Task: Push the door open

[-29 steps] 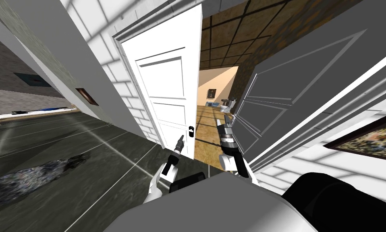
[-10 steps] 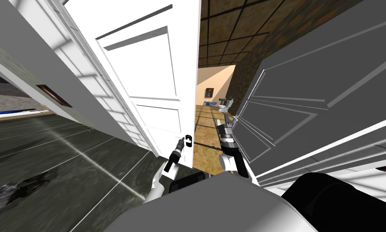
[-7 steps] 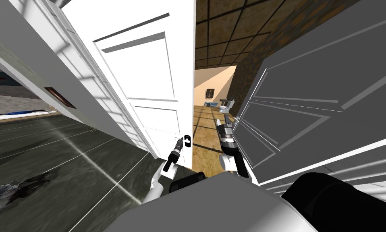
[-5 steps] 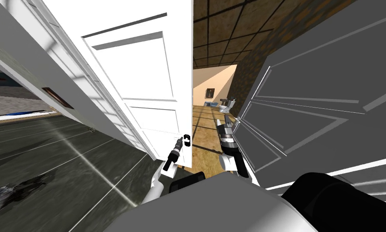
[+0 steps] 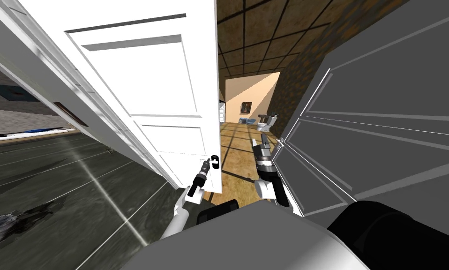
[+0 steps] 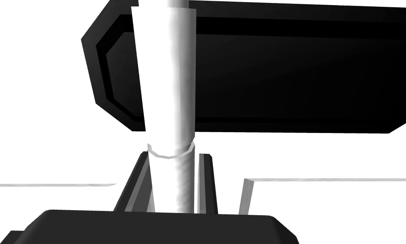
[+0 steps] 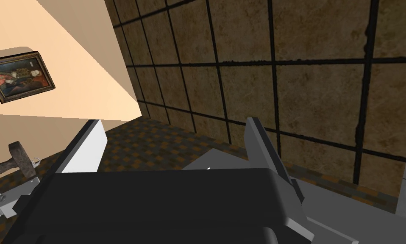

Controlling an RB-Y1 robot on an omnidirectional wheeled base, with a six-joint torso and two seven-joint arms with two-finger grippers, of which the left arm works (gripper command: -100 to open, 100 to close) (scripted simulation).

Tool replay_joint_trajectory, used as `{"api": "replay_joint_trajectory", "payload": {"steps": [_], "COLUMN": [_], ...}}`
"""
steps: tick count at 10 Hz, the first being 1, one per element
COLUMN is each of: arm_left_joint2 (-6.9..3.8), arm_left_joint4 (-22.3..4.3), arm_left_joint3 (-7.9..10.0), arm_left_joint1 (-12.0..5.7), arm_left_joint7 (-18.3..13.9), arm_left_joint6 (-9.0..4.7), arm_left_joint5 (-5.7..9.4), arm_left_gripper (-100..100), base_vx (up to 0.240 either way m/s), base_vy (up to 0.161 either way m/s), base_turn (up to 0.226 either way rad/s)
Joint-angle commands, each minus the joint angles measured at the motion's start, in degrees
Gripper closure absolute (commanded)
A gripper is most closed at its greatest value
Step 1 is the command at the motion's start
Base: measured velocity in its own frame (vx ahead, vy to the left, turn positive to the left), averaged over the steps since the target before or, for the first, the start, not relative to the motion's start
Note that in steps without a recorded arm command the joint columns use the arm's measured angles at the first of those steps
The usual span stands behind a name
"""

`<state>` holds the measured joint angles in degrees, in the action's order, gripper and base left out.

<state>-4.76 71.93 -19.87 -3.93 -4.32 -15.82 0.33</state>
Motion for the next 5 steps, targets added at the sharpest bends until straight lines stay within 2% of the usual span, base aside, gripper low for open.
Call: {"api": "replay_joint_trajectory", "payload": {"steps": [1,5], "arm_left_joint2": [-0.20,0.20], "arm_left_joint4": [-0.2,-1.3], "arm_left_joint3": [1.87,4.36], "arm_left_joint1": [-0.40,-1.06], "arm_left_joint7": [0.5,1.0], "arm_left_joint6": [-0.35,-0.42], "arm_left_joint5": [0.08,0.20], "arm_left_gripper": [100,100], "base_vx": [0.130,0.095], "base_vy": [-0.141,-0.102], "base_turn": [0.062,0.052]}}
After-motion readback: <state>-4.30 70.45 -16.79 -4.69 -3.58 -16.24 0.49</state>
